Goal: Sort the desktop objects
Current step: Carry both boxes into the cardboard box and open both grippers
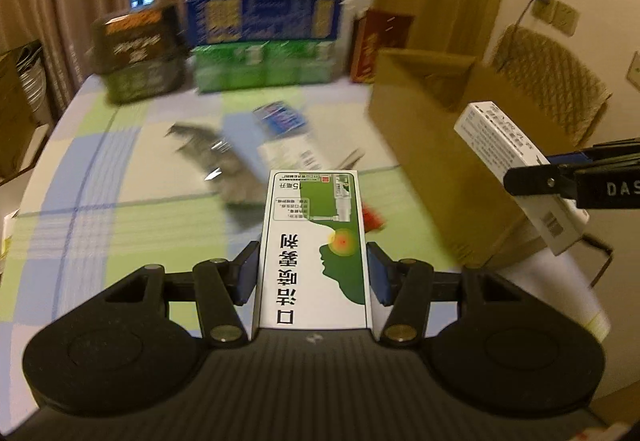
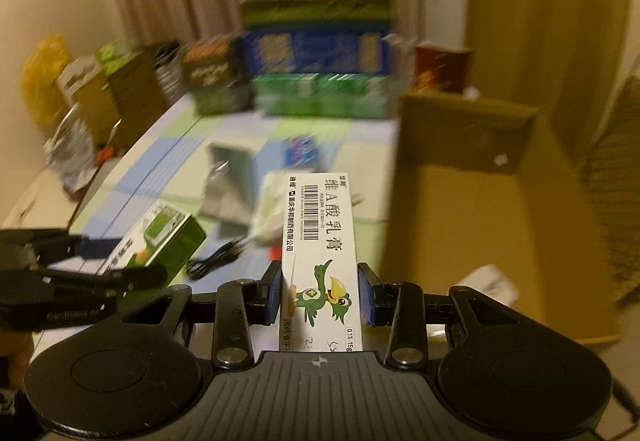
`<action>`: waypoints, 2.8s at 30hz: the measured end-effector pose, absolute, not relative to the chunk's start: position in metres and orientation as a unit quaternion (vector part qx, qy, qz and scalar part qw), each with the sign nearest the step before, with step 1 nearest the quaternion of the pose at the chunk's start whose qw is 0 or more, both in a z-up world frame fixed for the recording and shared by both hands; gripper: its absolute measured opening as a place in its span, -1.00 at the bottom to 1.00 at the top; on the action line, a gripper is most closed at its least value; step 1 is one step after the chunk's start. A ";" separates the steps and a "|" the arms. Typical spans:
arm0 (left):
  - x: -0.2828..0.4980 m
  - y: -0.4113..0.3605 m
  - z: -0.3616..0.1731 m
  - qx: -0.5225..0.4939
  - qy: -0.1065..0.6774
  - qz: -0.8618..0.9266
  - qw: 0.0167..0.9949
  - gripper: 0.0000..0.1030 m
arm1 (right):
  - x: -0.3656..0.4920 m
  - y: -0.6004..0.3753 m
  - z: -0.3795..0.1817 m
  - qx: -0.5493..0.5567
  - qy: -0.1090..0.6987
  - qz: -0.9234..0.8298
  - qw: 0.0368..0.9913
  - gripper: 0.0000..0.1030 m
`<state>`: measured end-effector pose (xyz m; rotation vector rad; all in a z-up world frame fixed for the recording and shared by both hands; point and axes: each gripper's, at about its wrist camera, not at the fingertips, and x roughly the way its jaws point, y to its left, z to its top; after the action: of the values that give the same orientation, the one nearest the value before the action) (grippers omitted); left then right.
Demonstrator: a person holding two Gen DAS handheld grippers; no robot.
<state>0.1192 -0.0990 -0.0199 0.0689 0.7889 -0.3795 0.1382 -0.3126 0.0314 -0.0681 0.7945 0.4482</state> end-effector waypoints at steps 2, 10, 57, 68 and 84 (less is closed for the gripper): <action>0.121 -0.122 -0.010 0.033 0.376 -0.197 0.905 -0.03 | 0.143 -0.332 0.043 -0.029 0.376 0.198 0.905 -0.32; 0.141 -0.212 0.010 0.024 0.364 -0.246 0.898 -0.03 | 0.172 -0.408 0.056 -0.005 0.374 0.138 0.917 -0.31; 0.183 -0.257 -0.012 0.008 0.380 -0.258 0.888 -0.08 | 0.219 -0.445 0.028 0.020 0.379 0.115 0.918 -0.07; 0.166 -0.235 -0.003 0.006 0.376 -0.249 0.892 -0.05 | 0.187 -0.438 0.037 0.012 0.379 0.116 0.918 0.27; 0.133 -0.188 0.022 0.005 0.358 -0.233 0.904 0.59 | 0.133 -0.405 0.063 -0.010 0.354 0.133 0.926 0.80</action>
<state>0.1331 -0.1878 0.0216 0.0106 0.7397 -0.4811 0.1328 -0.4054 0.0633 -0.0210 0.7270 0.2720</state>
